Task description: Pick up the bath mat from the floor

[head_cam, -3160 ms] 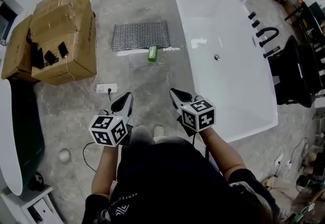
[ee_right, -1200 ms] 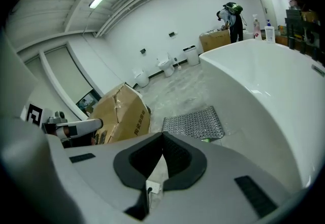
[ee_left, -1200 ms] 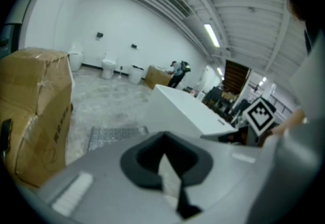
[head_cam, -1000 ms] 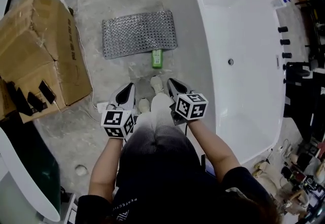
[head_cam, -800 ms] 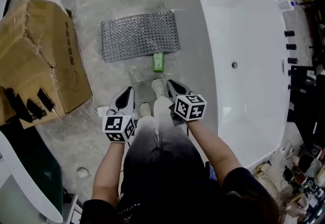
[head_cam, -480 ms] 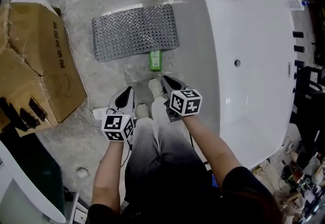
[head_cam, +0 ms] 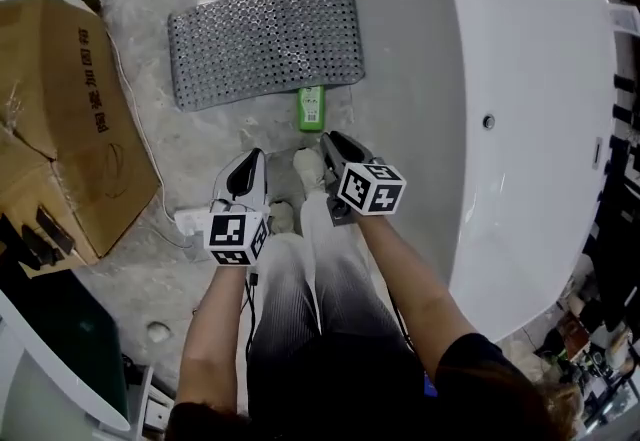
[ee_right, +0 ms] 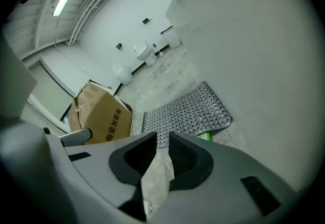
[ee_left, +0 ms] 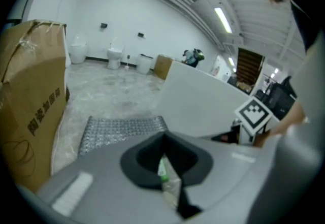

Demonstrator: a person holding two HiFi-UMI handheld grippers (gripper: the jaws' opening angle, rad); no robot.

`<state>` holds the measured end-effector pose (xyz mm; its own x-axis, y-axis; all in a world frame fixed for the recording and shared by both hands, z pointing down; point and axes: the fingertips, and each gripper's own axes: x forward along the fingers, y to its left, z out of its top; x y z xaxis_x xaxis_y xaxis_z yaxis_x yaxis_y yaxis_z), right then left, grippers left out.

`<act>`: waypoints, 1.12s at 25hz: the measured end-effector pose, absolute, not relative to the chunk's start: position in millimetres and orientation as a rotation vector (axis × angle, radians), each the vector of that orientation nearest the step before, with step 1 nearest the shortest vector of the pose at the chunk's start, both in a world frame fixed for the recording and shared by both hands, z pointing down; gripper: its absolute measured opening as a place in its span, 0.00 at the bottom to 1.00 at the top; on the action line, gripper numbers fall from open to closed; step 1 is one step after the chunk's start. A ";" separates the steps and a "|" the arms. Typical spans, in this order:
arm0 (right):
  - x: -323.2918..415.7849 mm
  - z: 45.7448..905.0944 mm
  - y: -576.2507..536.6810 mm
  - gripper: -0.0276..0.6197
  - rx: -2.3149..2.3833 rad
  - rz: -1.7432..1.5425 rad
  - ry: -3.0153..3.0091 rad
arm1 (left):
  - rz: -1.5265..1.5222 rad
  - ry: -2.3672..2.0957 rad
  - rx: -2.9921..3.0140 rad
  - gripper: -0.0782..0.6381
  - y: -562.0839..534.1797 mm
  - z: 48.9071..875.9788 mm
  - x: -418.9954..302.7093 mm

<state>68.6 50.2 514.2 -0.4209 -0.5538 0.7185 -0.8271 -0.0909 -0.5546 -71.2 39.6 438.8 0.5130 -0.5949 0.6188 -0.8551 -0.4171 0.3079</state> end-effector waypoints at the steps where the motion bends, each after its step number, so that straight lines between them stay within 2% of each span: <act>1: 70.4 523.0 47.9 0.15 1.526 1.526 -1.918 | 0.574 -1.176 2.154 0.12 37.2 448.8 -71.1; 9: 83.8 594.7 26.7 0.22 1.590 1.583 -1.906 | 0.634 -1.162 2.131 0.13 25.5 523.6 -72.9; 19: 92.0 688.8 2.7 0.23 1.653 1.638 -1.863 | 0.670 -1.150 2.104 0.17 18.0 610.5 -70.8; 28: 108.1 757.1 -6.5 0.29 1.700 1.705 -1.845 | 0.700 -1.134 2.126 0.18 6.6 671.5 -60.5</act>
